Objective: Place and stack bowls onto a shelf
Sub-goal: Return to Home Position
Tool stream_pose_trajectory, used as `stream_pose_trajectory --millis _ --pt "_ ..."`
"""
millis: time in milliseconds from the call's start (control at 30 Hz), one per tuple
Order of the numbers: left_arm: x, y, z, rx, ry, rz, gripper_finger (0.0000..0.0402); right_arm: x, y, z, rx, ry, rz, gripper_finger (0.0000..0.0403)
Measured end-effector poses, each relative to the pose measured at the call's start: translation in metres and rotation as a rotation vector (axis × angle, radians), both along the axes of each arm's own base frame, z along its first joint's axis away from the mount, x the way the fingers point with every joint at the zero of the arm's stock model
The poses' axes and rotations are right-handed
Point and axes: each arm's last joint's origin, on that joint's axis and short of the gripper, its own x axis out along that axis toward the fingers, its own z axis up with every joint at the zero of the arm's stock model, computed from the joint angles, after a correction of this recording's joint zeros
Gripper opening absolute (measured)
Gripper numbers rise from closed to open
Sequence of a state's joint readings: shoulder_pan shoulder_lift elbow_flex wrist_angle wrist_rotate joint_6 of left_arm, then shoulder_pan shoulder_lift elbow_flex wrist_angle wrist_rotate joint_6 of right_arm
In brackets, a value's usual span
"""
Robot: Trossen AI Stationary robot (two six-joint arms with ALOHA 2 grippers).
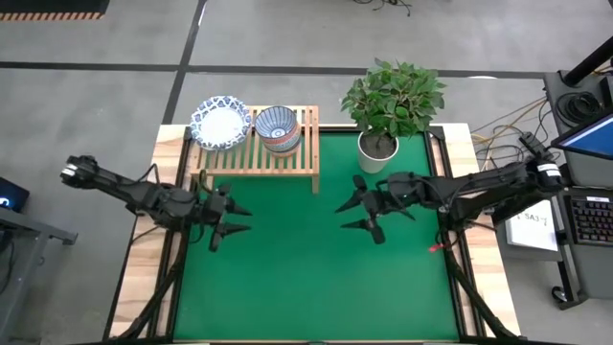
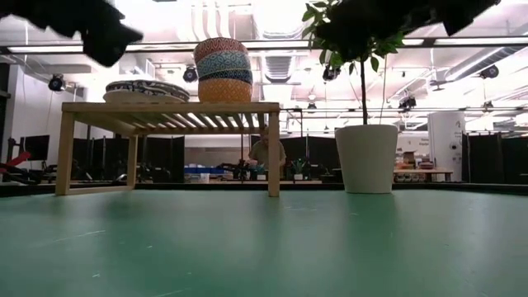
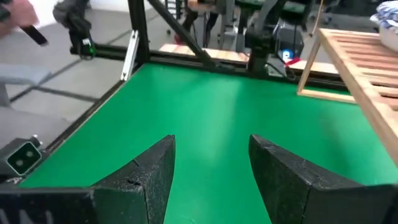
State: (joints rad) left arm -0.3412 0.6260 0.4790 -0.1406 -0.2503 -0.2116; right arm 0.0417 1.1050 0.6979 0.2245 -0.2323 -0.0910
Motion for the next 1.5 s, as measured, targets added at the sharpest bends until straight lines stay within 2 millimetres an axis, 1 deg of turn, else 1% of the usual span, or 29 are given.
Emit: stream_pose_trajectory --millis 100,200,267,433,633,767,933,1033,1167,1333,1500 --pt "-0.007 0.004 -0.013 0.037 0.000 0.004 0.0156 -0.011 -0.005 -0.004 0.017 -0.036 -0.012 0.0194" --pt "-0.015 0.006 -0.018 0.039 -0.040 -0.006 0.0141 -0.021 -0.007 -0.007 0.018 -0.086 -0.019 0.0194" --pt "-0.020 0.008 -0.023 0.046 -0.053 -0.009 0.0125 -0.028 -0.008 -0.006 0.019 -0.136 -0.021 0.0194" --pt "-0.032 0.012 -0.038 0.049 -0.137 -0.012 0.0079 -0.043 -0.012 -0.011 0.024 -0.174 -0.040 0.0194" --pt "-0.040 0.015 -0.065 0.024 -0.206 -0.004 0.0032 -0.051 -0.016 -0.020 0.039 -0.209 -0.062 0.0194" --pt "-0.044 0.017 -0.077 0.008 -0.235 -0.001 0.0006 -0.053 -0.018 -0.026 0.055 -0.203 -0.076 0.0194" --pt "-0.048 0.018 -0.084 0.003 -0.280 0.000 0.0003 -0.056 -0.019 -0.034 0.055 -0.181 -0.079 0.0194" --pt "-0.049 0.019 -0.082 0.001 -0.306 -0.007 0.0001 -0.060 -0.019 -0.038 0.054 -0.207 -0.081 0.0194" --pt "-0.050 0.019 -0.082 0.020 -0.313 -0.010 0.0001 -0.072 -0.019 -0.048 0.049 -0.259 -0.083 0.0194" --pt "-0.049 0.018 -0.083 0.025 -0.298 -0.011 0.0001 -0.091 -0.019 -0.061 0.074 -0.360 -0.086 0.0194" --pt "-0.048 0.018 -0.084 0.016 -0.285 0.002 0.0001 -0.106 -0.019 -0.075 0.094 -0.363 -0.091 0.0183"
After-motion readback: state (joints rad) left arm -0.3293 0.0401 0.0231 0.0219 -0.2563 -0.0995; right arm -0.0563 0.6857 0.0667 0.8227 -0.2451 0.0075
